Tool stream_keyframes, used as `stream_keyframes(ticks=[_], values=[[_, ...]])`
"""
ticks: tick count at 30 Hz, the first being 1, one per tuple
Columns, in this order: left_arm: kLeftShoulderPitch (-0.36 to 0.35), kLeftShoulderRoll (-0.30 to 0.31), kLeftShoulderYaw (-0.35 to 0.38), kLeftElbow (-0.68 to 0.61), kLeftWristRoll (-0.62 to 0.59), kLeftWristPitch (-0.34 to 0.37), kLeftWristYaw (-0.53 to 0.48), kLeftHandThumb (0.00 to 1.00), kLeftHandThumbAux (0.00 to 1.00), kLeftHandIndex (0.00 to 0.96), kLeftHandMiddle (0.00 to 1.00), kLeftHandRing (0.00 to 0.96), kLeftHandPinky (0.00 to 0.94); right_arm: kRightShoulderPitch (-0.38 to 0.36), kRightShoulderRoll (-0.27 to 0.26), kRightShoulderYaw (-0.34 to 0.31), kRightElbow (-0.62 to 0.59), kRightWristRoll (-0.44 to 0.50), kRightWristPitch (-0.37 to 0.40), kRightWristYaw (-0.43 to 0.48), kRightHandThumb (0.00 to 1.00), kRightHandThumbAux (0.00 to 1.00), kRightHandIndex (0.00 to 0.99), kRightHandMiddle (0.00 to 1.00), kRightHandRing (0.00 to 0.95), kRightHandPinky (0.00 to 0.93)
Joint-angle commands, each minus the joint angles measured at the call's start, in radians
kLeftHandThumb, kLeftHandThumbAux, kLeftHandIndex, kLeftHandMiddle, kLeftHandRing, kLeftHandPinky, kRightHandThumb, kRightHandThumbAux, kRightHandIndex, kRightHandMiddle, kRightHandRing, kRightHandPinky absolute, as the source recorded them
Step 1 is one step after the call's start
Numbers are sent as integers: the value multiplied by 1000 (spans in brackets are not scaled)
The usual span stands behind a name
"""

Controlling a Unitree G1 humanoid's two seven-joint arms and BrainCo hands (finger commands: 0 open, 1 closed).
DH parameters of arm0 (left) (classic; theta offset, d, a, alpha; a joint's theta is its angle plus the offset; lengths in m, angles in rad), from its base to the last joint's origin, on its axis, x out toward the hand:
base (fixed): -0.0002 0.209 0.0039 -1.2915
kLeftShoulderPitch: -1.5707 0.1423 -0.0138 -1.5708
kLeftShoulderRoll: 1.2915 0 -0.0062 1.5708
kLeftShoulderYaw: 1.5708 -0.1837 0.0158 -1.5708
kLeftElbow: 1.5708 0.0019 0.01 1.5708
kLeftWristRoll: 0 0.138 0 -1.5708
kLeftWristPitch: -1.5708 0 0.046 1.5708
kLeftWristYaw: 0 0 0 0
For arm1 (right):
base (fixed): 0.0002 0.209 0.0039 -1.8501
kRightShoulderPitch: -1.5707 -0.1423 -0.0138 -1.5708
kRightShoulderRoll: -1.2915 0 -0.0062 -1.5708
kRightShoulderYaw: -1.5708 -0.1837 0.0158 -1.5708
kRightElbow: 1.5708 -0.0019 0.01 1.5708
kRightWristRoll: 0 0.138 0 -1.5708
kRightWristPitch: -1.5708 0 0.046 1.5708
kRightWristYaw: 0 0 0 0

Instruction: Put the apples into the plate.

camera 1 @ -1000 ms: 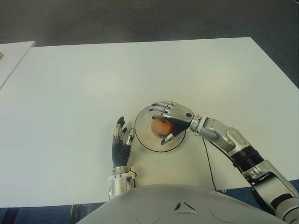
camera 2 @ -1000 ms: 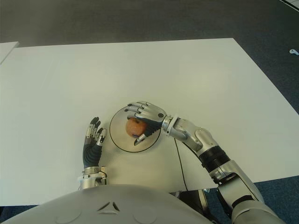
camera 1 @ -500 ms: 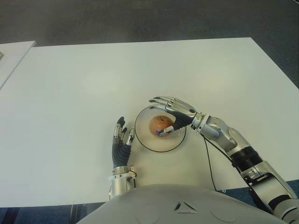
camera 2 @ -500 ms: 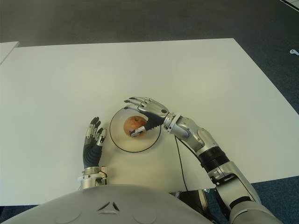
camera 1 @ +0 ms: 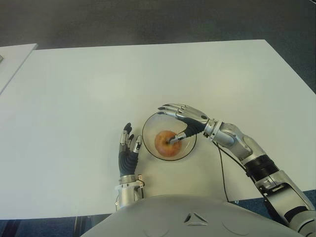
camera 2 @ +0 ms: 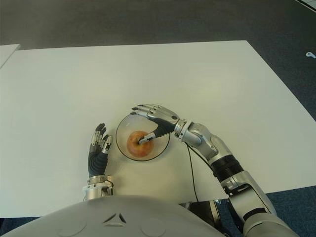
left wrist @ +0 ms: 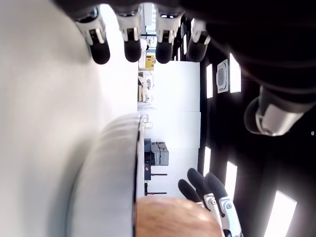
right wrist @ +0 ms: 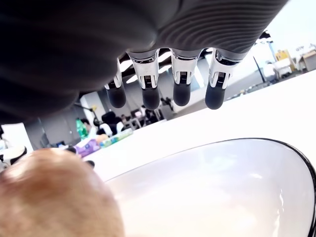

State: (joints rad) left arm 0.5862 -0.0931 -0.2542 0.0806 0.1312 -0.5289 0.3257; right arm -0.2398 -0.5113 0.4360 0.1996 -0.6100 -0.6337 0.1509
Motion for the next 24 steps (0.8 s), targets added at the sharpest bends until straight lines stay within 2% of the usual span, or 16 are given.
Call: stream_keyframes(ticks=[1, 10, 16, 20, 24], values=[[-15, -64, -6, 46, 0, 38, 13, 39, 416, 0, 0, 0, 0, 7, 1, -16, 15, 12, -11, -4, 110, 179, 0, 0, 0, 0], [-25, -74, -1, 63, -2, 50, 26, 47, 430, 0, 0, 0, 0, 16, 14, -42, 30, 81, 1, 23, 128, 170, 0, 0, 0, 0], [-34, -77, 1, 71, -7, 54, 26, 52, 427, 0, 0, 0, 0, 29, 42, -67, 42, 164, 42, 57, 126, 172, 0, 0, 0, 0], [-40, -78, 3, 84, -13, 37, 25, 57, 418, 0, 0, 0, 0, 40, 58, -97, 49, 231, 76, 82, 122, 170, 0, 0, 0, 0], [-46, -75, 4, 104, -16, -9, 26, 62, 416, 0, 0, 0, 0, 58, 63, -149, 116, 335, 83, 110, 117, 166, 0, 0, 0, 0]])
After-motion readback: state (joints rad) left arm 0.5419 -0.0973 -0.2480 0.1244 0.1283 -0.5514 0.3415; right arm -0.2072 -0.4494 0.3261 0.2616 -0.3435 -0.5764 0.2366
